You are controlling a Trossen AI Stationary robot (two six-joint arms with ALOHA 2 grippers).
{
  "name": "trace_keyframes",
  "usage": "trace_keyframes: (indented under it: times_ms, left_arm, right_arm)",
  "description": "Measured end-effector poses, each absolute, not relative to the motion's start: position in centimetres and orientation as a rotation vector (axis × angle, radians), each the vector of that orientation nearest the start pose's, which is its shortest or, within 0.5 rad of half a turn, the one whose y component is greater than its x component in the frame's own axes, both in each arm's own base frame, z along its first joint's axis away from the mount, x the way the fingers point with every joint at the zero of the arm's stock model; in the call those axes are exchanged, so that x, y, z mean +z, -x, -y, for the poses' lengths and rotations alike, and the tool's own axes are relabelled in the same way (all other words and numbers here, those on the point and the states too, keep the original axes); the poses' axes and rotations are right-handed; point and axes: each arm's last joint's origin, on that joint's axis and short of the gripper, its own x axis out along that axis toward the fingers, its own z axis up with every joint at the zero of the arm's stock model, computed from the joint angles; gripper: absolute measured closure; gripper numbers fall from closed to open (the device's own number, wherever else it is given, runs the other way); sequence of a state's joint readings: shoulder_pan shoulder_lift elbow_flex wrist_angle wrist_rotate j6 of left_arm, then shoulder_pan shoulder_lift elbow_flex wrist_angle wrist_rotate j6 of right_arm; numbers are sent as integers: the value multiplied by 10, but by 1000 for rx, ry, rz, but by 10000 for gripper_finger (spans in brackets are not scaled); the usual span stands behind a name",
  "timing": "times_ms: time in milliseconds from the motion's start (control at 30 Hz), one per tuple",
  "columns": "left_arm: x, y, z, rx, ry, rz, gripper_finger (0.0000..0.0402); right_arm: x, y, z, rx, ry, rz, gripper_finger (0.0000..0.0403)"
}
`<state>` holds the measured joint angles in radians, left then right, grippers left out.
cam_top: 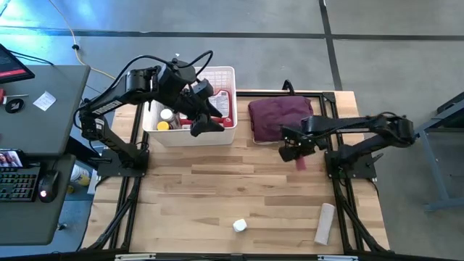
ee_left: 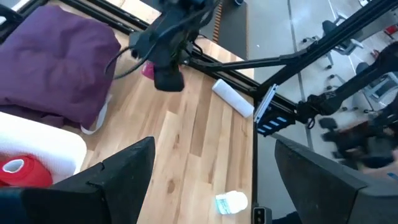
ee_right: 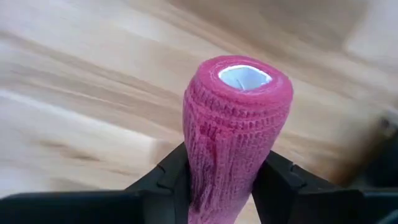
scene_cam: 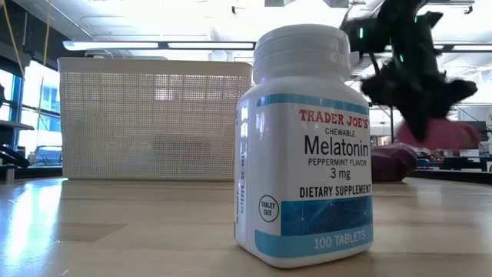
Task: Pick & place medical supplies in basket/bin
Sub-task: Put the pink bandage into the white bin
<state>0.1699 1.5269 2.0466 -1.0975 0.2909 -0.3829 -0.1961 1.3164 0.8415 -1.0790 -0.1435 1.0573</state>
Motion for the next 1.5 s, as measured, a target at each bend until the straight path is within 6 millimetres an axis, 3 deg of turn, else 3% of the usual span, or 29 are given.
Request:
trace_keyframes:
  times_ms: [267,633,967,1167,1367,1500]
  left_arm:
    - [489,-270,-43,202,568,-532,39]
    - [498,-274,-46,263,661,-400,39]
    - [504,-286,-50,311,605,-280,39]
    - [490,-304,-55,371,566,-322,39]
    - [485,-330,-56,320,586,-261,39]
    - [477,-340,-59,386,551,-266,39]
  right_arm:
    - [282,-207,30,-731,-1138,-857,280]
    - [369,-231,36,-453,-1005,-167,280]
    - [395,-236,52,-423,-920,111,280]
    - [398,-241,51,-327,-842,111,280]
    - [398,-241,51,-347,-806,120,279]
    - [400,-241,52,-353,-794,137,279]
